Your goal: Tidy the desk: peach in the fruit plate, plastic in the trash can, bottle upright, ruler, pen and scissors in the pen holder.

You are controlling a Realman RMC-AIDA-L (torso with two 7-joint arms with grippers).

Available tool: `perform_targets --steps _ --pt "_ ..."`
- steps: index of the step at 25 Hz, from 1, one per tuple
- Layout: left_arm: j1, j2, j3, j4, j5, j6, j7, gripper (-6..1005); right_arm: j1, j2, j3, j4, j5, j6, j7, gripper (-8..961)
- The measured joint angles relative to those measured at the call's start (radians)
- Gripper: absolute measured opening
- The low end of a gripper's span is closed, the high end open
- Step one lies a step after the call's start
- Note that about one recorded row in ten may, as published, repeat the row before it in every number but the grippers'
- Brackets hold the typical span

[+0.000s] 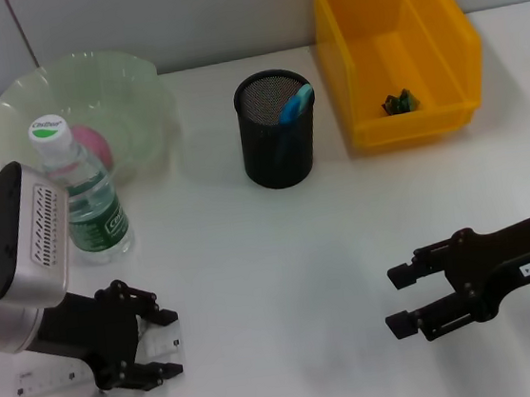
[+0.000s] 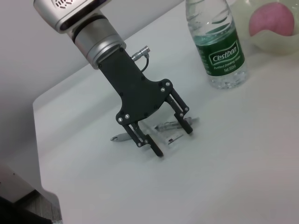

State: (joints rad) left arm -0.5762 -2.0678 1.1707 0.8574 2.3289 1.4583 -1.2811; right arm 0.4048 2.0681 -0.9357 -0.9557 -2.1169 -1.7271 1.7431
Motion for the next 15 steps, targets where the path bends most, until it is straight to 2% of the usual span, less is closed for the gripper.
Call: perform_targets --steps 3,15 --pt "-0.001 0.0 0.0 0.0 0.001 0.003 0.0 668 -0.002 0.0 0.0 0.0 0.0 0.0 -0.001 782" --pt "-0.015 0.0 0.01 0.022 -0.002 0.034 -0.003 461 -0.001 0.0 0.0 0.014 0.0 0.0 -0.005 782"
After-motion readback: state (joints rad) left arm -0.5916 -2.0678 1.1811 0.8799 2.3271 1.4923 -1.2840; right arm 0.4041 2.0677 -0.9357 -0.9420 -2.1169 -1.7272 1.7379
